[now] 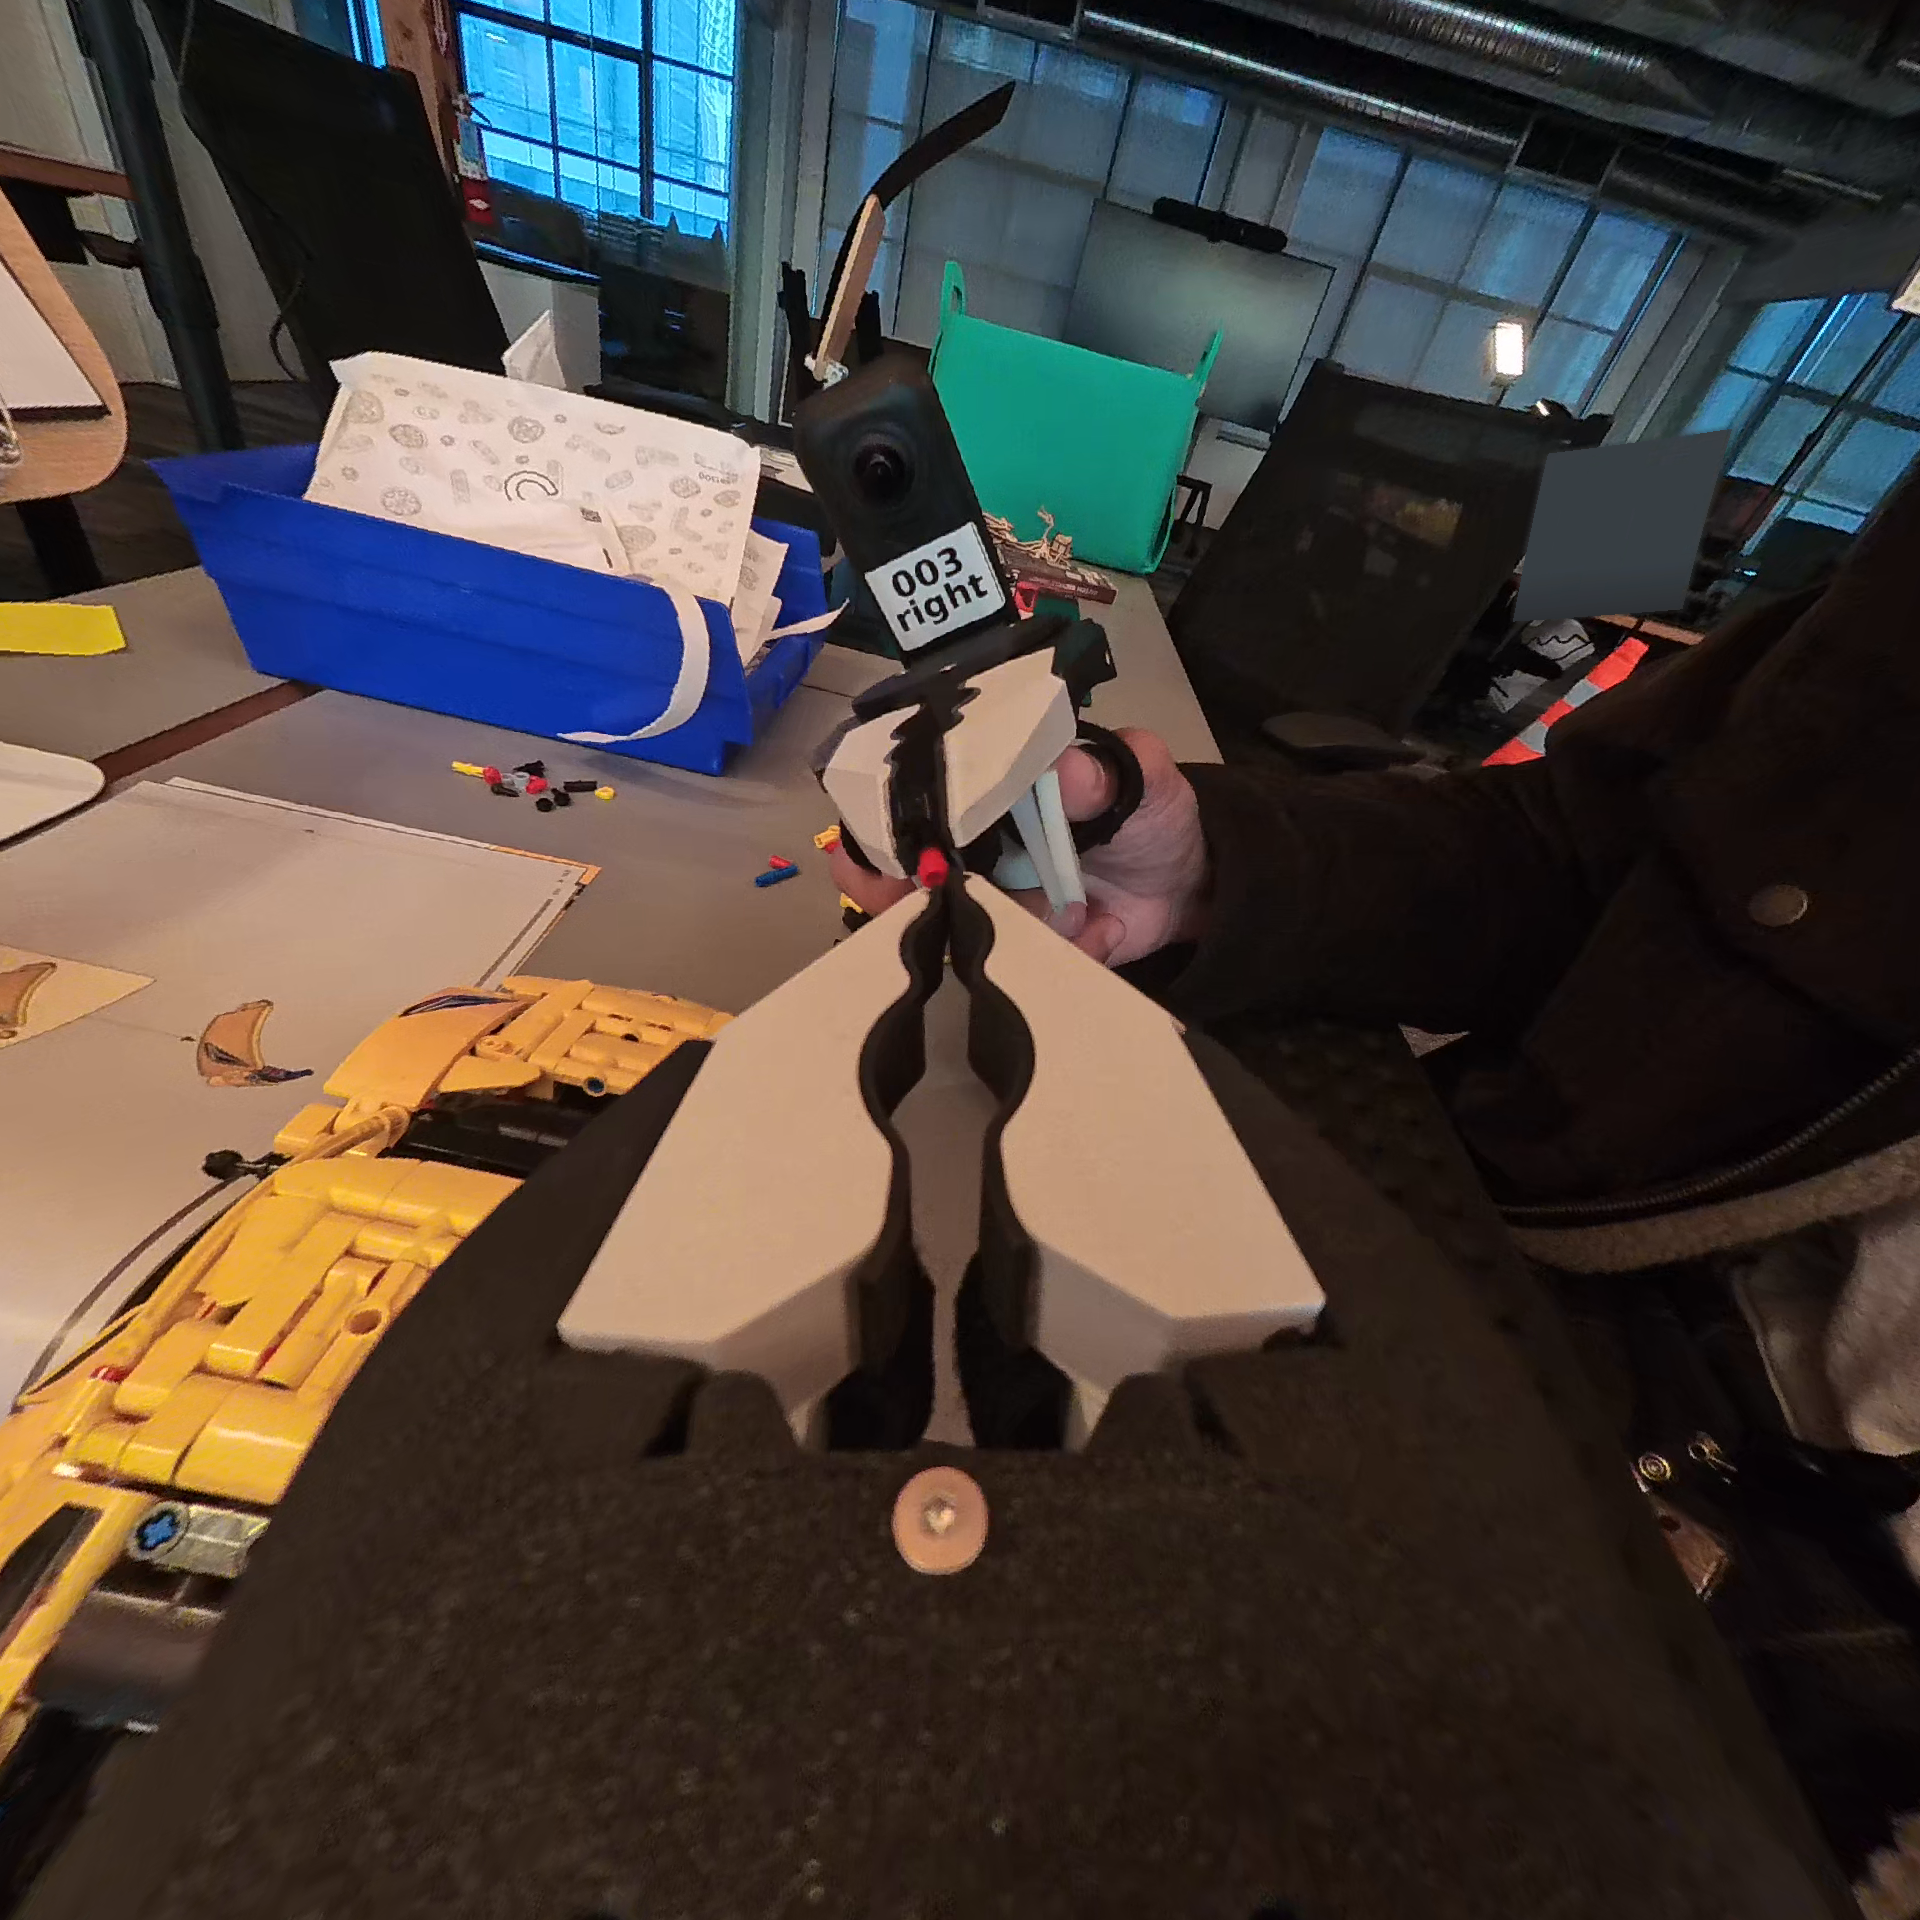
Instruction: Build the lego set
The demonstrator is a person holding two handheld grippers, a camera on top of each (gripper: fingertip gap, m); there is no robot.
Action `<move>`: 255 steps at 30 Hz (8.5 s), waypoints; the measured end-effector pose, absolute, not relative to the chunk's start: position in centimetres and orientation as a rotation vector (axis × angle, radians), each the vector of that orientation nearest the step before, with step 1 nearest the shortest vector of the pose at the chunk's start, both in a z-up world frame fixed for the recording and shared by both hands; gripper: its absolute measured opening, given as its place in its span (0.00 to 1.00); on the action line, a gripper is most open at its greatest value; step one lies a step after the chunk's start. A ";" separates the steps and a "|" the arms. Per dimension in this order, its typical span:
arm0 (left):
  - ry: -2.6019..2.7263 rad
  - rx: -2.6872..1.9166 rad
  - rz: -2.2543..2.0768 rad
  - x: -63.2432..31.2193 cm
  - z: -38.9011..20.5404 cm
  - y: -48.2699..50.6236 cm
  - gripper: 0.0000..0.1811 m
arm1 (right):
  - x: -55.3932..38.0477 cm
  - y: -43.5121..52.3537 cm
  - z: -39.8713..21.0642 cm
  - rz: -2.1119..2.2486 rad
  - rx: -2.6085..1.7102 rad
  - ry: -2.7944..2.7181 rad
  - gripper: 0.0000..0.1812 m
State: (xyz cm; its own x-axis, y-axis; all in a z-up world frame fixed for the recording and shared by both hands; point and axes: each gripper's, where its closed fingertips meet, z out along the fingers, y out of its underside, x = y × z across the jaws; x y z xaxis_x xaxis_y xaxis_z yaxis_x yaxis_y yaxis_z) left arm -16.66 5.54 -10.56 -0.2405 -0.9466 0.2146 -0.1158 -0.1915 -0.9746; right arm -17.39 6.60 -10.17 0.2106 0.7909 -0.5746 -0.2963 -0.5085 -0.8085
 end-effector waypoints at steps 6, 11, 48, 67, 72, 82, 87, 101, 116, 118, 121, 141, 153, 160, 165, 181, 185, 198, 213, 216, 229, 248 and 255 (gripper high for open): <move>1.272 -1.311 -1.514 -17.7 -9.3 7.4 0.00 | -16.4 7.1 -9.7 1.429 -1.531 -0.443 0.03; 1.281 -1.329 -1.487 -17.1 -10.0 7.1 0.00 | -16.8 7.2 -9.7 1.333 -1.532 -0.467 0.03; 1.307 -1.360 -1.390 -17.1 -10.6 7.6 0.00 | -17.5 7.5 -10.7 1.303 -1.580 -0.472 0.03; 0.415 -1.530 -1.011 -41.1 -8.9 20.8 0.02 | -24.0 11.9 -9.6 0.922 -1.734 -0.597 0.03; 0.418 -1.580 -0.941 -39.7 -10.4 20.2 0.03 | -22.9 12.4 -11.6 0.912 -1.700 -0.477 0.03; 0.623 -1.593 -0.968 -34.9 -13.7 17.2 0.11 | -19.9 13.1 -11.7 0.791 -1.639 -0.464 0.03; 0.594 -1.541 -0.962 -35.6 -13.1 16.6 0.12 | -20.5 12.8 -11.0 0.926 -1.623 -0.418 0.03; 0.751 -1.524 -1.024 -33.9 -13.7 14.1 0.11 | -19.5 12.7 -9.6 1.328 -1.513 -0.216 0.03; 0.782 -1.520 -1.010 -33.6 -13.9 13.8 0.11 | -19.8 12.8 -9.8 1.063 -1.592 -0.279 0.03; 0.782 -1.523 -1.011 -33.6 -13.9 13.9 0.11 | -18.6 13.7 -10.8 0.704 -1.647 -0.338 0.03; 0.781 -1.524 -1.018 -33.6 -14.0 13.8 0.11 | -16.9 14.3 -10.8 0.278 -1.635 -0.408 0.03; 0.747 -1.533 -1.040 -33.8 -13.9 14.2 0.11 | -28.2 5.8 -19.7 0.721 -1.890 -1.255 0.03; 0.339 -1.754 -0.326 -48.8 -15.3 22.6 0.06 | -22.9 3.0 -24.9 0.208 -2.276 -1.590 0.03; 0.538 -2.070 -0.520 -50.1 -18.0 21.6 0.15 | -21.6 3.4 -25.8 0.272 -2.377 -1.510 0.03; 0.772 -2.211 -0.471 -49.1 -20.2 19.5 0.21 | -22.2 3.8 -25.4 0.427 -2.337 -1.455 0.15; 1.161 -1.843 -0.542 -47.5 -20.1 17.4 0.21 | -22.8 10.2 -18.7 0.645 -2.001 -0.869 0.10; 1.117 -1.949 -0.472 -49.7 -20.8 18.1 0.21 | -23.0 10.2 -19.1 0.648 -2.006 -0.884 0.10; 1.178 -2.044 -0.416 -41.6 -23.9 20.3 0.14 | -23.4 9.9 -19.7 0.657 -2.010 -0.924 0.10; 1.241 -2.010 -0.434 -40.3 -23.5 19.5 0.04 | -23.1 10.1 -19.1 0.670 -1.991 -0.889 0.07; 1.285 -1.877 -0.756 -36.5 -20.0 15.7 0.04 | -21.4 11.6 -18.0 0.600 -1.966 -0.788 0.07; 1.842 -1.676 -0.728 -26.1 -25.0 3.4 0.04 | -0.8 10.8 -7.5 0.138 -1.879 -0.351 0.12; 1.225 -1.869 -0.618 -30.5 -13.6 24.4 0.15 | 3.8 -3.9 -24.1 0.062 -2.508 -0.636 0.17; 1.041 -2.117 -0.537 -28.9 -14.2 36.5 0.15 | 6.5 -4.4 -23.7 0.062 -2.478 -0.495 0.13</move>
State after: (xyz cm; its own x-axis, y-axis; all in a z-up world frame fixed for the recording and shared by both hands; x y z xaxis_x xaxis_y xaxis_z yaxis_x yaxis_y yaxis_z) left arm -28.90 36.49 -14.21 0.5897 -0.8057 0.0560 -0.5122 -0.4268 -0.7453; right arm 6.46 -4.45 -23.73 0.9292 0.3631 0.0687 0.3346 -0.7478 -0.5735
